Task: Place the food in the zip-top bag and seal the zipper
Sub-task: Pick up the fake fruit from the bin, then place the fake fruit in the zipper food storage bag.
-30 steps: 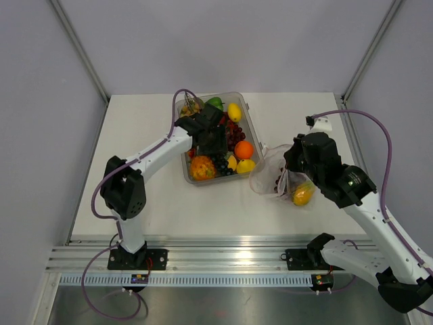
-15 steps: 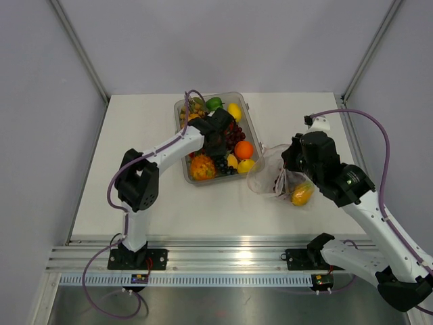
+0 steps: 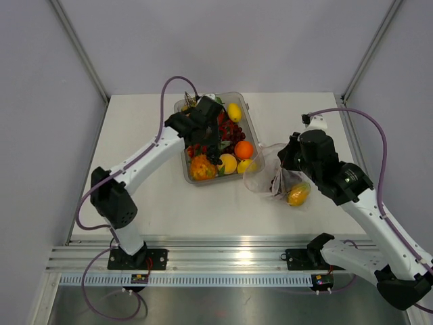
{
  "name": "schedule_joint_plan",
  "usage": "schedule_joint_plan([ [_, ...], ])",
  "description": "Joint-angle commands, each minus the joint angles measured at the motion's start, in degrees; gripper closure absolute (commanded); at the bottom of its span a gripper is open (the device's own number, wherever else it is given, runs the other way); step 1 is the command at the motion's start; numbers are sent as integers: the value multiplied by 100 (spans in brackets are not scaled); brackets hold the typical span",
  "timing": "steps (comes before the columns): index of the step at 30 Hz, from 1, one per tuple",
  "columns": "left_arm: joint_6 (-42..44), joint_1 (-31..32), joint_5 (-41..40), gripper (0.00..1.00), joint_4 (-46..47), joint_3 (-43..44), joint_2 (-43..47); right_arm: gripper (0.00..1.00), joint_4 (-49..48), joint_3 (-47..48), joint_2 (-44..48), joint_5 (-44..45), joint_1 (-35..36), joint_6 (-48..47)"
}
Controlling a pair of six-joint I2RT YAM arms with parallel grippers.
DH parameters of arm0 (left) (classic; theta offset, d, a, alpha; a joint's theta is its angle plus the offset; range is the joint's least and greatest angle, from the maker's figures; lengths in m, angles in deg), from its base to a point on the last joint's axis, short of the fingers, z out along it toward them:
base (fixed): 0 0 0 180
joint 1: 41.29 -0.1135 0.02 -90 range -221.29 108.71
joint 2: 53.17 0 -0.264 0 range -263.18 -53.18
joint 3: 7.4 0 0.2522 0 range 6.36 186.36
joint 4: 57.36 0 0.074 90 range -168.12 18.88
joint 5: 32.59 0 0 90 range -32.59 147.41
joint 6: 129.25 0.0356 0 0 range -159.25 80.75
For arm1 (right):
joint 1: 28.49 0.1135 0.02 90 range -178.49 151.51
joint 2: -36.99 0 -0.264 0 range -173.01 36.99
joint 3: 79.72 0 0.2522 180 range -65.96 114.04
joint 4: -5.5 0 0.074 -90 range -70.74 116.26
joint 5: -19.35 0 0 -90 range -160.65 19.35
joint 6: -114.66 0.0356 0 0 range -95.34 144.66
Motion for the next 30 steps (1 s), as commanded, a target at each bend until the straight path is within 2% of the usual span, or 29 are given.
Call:
schedule_joint_plan([
  [1,274,4,-139,100,211,193,807,100,-446,328,-211,-262,-12,89],
  [6,468,4,336,100,438,430,1378,100,-587,390,-546,-465,-12,150],
  [10,503,13,1221,100,755,439,1748,100,-736,382,-695,-666,-12,238],
  [16,64,136,2444,100,1344,150,2020,100,-886,382,-731,-790,-12,326],
  [21,-270,539,2657,100,1897,-263,2153,100,-895,399,-713,-860,-12,370],
  [30,-560,848,2850,100,2416,-738,1705,100,-1009,311,-564,-1010,-21,528],
])
